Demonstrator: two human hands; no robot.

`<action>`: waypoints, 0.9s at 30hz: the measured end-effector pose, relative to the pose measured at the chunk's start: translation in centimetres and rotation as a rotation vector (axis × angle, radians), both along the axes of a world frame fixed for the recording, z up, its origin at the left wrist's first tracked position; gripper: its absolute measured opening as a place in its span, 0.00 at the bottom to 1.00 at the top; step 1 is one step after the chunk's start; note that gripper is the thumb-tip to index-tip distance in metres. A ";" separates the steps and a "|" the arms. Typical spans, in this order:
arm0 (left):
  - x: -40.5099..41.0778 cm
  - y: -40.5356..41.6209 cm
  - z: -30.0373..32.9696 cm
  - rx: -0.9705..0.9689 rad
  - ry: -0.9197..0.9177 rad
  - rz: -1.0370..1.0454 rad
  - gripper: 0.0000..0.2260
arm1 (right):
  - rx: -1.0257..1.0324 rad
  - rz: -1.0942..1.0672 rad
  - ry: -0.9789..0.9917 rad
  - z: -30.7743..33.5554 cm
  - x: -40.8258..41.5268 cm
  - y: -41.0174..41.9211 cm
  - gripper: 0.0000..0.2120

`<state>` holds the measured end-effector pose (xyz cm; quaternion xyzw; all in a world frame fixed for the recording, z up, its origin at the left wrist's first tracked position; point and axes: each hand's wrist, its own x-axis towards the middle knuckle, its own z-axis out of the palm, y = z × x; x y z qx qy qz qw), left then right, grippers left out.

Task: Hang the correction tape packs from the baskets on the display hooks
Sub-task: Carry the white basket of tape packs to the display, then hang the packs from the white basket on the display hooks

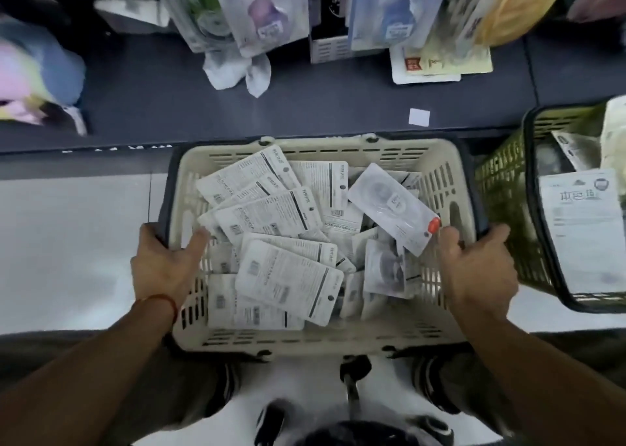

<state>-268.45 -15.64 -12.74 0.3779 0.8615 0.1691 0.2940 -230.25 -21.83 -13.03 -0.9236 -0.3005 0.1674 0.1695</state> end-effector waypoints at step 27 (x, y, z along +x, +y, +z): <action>6.0 -0.9 0.8 0.108 0.130 -1.377 0.45 | -0.082 0.453 0.769 0.7 -11.6 3.2 0.18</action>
